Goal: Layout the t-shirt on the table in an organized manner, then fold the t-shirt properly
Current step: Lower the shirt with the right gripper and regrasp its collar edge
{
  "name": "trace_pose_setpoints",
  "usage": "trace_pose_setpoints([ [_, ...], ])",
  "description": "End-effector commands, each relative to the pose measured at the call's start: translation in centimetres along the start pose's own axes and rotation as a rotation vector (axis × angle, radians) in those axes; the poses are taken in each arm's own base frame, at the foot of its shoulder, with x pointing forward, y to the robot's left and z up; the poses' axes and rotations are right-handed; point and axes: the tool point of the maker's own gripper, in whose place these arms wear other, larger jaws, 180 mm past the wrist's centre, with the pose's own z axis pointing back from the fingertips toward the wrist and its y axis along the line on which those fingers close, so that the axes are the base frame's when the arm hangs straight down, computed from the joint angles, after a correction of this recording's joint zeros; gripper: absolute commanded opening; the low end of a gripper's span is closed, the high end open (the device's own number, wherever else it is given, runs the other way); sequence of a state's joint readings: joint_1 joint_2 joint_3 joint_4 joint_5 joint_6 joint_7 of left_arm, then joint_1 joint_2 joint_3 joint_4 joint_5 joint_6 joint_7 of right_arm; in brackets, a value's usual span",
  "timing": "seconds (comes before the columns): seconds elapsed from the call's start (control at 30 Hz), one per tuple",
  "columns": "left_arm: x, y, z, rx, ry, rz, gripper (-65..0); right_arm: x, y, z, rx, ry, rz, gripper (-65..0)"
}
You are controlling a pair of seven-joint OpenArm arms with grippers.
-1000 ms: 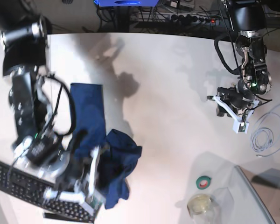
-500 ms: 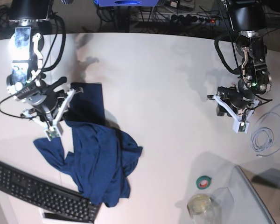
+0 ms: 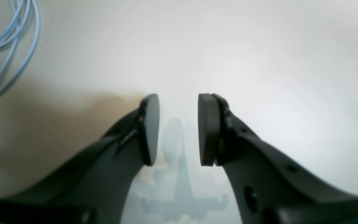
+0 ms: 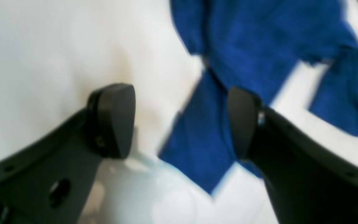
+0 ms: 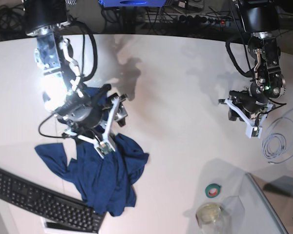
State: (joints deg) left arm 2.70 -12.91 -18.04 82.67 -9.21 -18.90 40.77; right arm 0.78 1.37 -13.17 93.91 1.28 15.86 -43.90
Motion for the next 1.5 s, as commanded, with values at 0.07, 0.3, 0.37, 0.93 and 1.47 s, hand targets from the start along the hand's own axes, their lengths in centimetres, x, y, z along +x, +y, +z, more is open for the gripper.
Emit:
trace_pose_setpoints([
  [0.07,1.3,0.6,0.4,0.011,-0.042,-0.005,-44.3,3.5,0.0,-1.7,-0.047,-0.116,-0.008,-22.5],
  [0.3,0.4,0.6,0.5,0.012,-0.032,-0.005,-44.3,3.6,-1.9,-6.4,-0.139,-0.047,0.004,-22.5],
  [0.37,0.3,0.5,0.6,0.010,-0.054,-0.006,-44.3,3.8,-2.4,-7.1,-0.151,-0.056,0.007,-22.5],
  [0.93,-2.3,2.1,-0.2,0.023,-0.002,0.011,-44.3,5.1,-1.8,-6.0,-0.172,-0.138,-0.038,-65.0],
  [1.47,4.0,-7.6,-3.8,-0.169,-0.075,-0.072,-44.1,0.8,4.3,6.9,-0.058,-0.230,-0.089,-65.0],
])
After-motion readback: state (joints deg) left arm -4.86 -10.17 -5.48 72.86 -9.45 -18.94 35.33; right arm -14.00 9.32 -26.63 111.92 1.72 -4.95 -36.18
